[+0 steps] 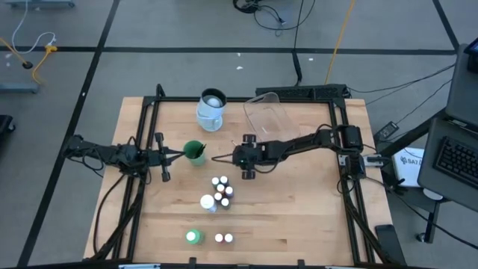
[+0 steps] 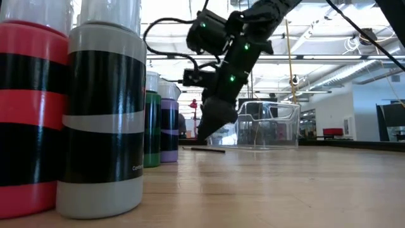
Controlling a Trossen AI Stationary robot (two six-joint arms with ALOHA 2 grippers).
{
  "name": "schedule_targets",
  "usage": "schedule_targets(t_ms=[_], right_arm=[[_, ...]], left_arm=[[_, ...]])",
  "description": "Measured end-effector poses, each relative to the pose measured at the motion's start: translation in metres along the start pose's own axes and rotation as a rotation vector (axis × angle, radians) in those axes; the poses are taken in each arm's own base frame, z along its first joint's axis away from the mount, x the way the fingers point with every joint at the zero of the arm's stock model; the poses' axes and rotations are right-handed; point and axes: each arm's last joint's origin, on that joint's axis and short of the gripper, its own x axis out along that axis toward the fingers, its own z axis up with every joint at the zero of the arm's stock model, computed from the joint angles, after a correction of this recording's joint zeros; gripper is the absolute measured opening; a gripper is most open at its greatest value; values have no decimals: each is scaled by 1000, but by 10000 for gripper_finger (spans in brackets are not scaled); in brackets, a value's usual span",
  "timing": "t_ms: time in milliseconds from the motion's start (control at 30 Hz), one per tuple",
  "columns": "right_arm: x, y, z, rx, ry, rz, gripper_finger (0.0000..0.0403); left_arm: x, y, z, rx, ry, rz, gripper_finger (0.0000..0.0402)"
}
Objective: Pick & Place Paint Supplies
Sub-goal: Put the silver paintbrush into the green cup
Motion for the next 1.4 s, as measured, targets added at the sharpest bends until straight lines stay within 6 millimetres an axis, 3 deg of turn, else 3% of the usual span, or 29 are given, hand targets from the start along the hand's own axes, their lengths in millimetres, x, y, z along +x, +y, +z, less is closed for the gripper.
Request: schedule_targets(t_ms=[200,367,500,600,800,967,1167,1400], right_arm=[[-13,-26,27,91,-62,71,180],[-9,-48,23,177,-35,159,180],[11,-58,14,246,11,199,180],[16,-57,7,247,61,225,180],[45,-47,2,231,103,234,180],[55,-44,-3,230,125,233,180],[54,-40,-3,211,131,233,180],[31,-19,8,50,105,217,180]], left_arm=[[0,0,0,0,-1,0,5],[0,0,0,1,1,-1,5],[0,0,0,2,2,-1,5],[0,0,0,7,2,-1,5],[0,0,0,20,4,-1,5],[0,0,0,19,3,-2,5],[0,0,0,15,2,-6,5],[0,0,0,11,1,-7,5]])
